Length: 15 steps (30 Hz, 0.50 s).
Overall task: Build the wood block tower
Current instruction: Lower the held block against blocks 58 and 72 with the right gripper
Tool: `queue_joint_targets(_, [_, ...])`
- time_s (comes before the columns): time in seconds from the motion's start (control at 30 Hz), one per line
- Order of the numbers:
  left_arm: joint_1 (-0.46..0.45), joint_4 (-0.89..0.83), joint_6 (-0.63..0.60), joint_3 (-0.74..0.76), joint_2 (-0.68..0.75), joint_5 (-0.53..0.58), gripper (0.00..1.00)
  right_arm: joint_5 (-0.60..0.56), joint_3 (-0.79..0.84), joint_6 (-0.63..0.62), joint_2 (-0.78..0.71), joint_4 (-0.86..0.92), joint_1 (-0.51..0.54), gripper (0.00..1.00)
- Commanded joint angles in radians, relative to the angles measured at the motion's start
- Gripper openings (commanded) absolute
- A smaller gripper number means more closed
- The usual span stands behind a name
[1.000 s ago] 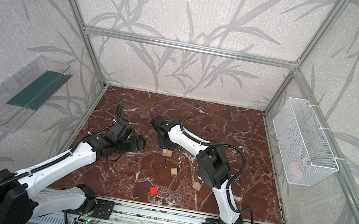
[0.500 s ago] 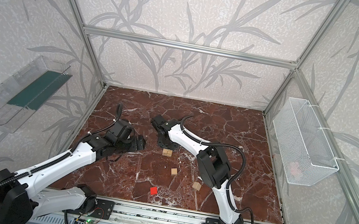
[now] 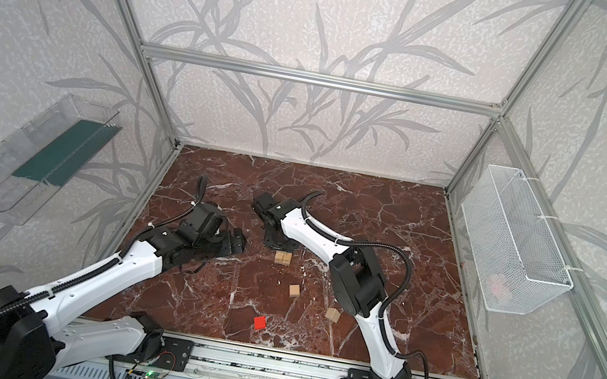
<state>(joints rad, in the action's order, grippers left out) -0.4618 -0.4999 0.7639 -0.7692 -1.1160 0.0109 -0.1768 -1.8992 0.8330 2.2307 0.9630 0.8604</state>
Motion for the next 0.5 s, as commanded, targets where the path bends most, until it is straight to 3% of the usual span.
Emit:
queue_joint_targets(0.0, [0.006,0.007,0.018,0.007,0.006,0.004,0.99,-0.032,-0.029,-0.014,0.014,0.055,0.003,0.28])
queue_joint_targets(0.27, [0.006,0.007,0.018,0.008,0.006,0.003,1.00,-0.020,-0.039,-0.017,0.031,0.049,0.003,0.29])
queue_joint_targets(0.47, [0.006,0.010,0.017,0.007,0.005,0.003,0.99,-0.024,-0.036,-0.011,0.033,0.050,0.001,0.35])
